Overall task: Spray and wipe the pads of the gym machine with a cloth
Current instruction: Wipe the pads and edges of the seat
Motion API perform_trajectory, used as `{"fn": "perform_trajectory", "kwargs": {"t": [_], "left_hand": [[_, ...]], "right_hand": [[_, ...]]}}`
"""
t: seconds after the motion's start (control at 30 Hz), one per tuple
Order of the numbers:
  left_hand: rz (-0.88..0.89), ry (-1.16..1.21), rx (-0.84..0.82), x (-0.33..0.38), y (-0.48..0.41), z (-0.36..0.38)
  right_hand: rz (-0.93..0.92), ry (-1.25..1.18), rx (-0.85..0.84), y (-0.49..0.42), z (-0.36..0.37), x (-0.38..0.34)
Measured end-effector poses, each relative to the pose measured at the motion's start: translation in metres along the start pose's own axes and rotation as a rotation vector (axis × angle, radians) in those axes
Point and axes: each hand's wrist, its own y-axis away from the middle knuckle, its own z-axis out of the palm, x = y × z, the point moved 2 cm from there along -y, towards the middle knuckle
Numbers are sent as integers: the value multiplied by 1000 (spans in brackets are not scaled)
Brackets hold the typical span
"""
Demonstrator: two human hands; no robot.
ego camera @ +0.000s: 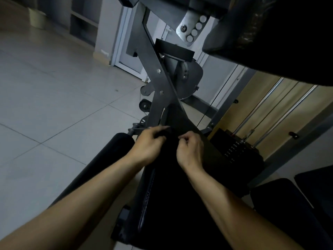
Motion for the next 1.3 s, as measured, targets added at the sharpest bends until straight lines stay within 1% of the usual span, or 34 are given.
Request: {"fn": "perform_trajectory", "kwargs": {"t": [0.07, 0.13, 0.23, 0.27, 0.33, 0.4, 0.43, 0.5, 0.57, 0.63, 0.73, 0.87, 0.93, 1.0, 1.07, 1.17, 1.23, 1.3], "left_hand": [[42, 47, -38, -5, 42, -4], [45, 35, -49, -7, 70, -6], [32, -53, -34, -2, 62, -5], [16, -97, -30, 2, 50, -4], [-47, -131, -32, 7, 18, 0], [-94, -141, -23, 10, -12, 5], [-109, -160, -11, 10, -27, 7], [-142, -200, 15, 13, -46, 9], [-152, -225, 35, 12, -50, 9], [-143, -184, 24, 12, -32, 6], [-85, -78, 10, 15, 27, -2], [-33, 38, -66, 18, 117, -10], [-34, 49, -52, 18, 134, -12], [-54, -14, -32, 21, 118, -12], [-88, -129, -27, 24, 79, -8], [-150, -180, 9, 27, 27, -1], [-166, -237, 6, 31, 21, 3], [-135, -239, 10, 39, 46, 0]], "right_hand": [[0, -6, 9, 2, -1, -1], [7, -8, -5, 4, -1, -4], [29, -14, -63, 6, -6, -4], [45, -27, -109, 8, -10, -5], [65, -76, -254, 22, -22, -5], [35, -110, -416, 51, -35, 2], [-5, -94, -462, 69, -41, 6], [-76, -23, -504, 102, -46, 15], [-124, 19, -486, 117, -43, 24], [-136, 36, -430, 117, -37, 28], [-157, 44, -401, 112, -31, 28], [-149, 25, -401, 112, -33, 28], [-154, 36, -395, 114, -32, 25], [-146, 55, -385, 113, -30, 24], [-114, 63, -368, 108, -27, 23], [-57, 37, -356, 98, -24, 18], [-53, 37, -352, 94, -22, 19], [-63, 23, -362, 97, -22, 22]]}}
